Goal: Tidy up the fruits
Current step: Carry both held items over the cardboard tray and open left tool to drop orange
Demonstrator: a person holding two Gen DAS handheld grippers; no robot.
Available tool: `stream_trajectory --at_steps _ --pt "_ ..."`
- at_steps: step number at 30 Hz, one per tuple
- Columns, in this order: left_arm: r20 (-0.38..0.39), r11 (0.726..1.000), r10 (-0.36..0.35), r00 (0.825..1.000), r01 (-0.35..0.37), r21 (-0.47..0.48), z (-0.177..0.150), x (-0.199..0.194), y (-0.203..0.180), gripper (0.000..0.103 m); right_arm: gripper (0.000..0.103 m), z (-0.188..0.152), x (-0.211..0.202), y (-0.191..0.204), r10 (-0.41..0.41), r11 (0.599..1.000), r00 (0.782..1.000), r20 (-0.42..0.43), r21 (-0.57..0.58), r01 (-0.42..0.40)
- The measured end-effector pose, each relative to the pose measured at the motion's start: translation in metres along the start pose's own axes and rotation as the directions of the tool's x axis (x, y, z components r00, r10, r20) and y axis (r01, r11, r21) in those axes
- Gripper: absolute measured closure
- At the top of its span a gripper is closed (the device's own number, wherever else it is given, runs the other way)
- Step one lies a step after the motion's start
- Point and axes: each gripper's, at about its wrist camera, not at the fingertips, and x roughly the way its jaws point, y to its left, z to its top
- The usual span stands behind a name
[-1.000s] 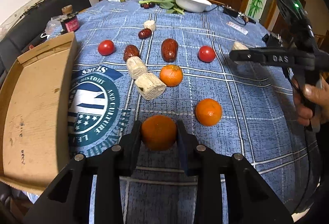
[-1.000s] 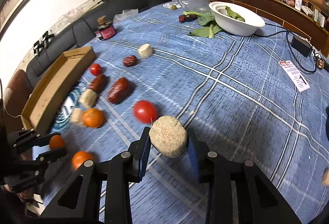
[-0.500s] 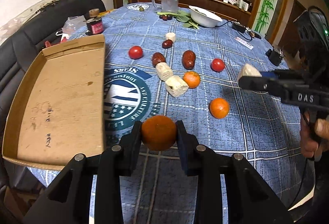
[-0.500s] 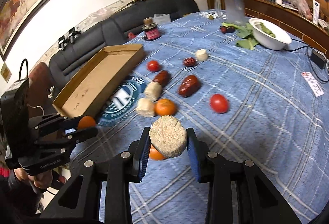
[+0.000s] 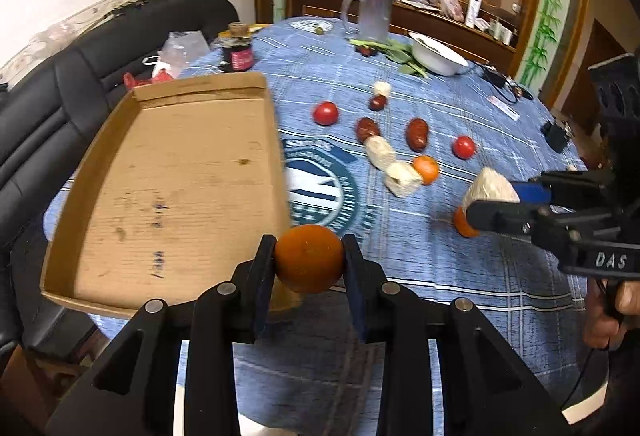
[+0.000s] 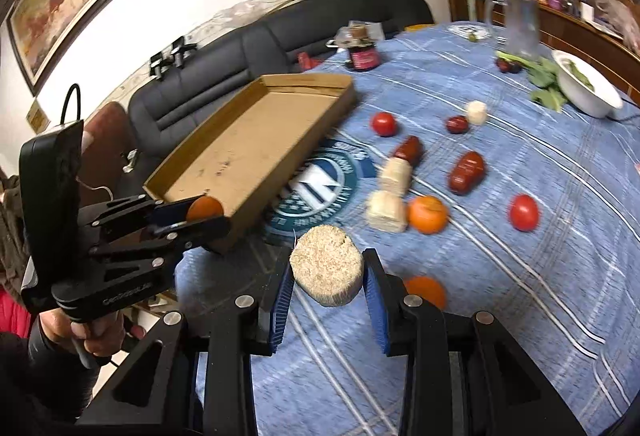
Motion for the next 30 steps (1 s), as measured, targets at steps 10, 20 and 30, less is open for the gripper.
stream_trajectory --at_steps 10,20,30 --pt "0.017 0.991 0.108 0.994 -0.106 -0.076 0.006 -0.008 0.063 0.073 0.069 0.028 0.034 0.058 0.091 0.992 0.996 -0.016 -0.092 -0.092" --pt "0.001 0.98 0.152 0.988 -0.151 -0.126 0.005 -0.001 0.105 0.073 0.069 0.05 0.087 0.102 0.139 0.977 0.987 -0.079 -0.151 -0.149" --pt "-0.062 0.977 0.164 0.985 -0.17 -0.125 0.009 0.028 0.121 0.073 0.069 0.054 0.144 0.127 0.106 0.969 0.977 -0.183 -0.2 -0.143"
